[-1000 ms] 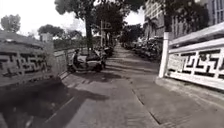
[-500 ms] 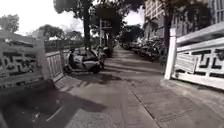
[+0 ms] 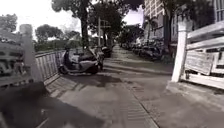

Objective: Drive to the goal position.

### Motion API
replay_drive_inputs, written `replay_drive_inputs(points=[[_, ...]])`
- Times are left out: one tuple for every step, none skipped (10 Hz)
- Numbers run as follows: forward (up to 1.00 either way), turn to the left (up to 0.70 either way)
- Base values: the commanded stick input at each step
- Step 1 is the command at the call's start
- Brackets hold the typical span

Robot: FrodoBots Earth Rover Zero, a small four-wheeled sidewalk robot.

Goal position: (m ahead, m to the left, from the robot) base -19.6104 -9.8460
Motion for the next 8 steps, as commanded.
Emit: replay_drive_inputs(points=[[0.7,0.0],[0.7,0.0],[0.7,0.0],[0.7,0.0],[0.7,0.0],[0.7,0.0],[0.7,0.0],[0.7,0.0]])
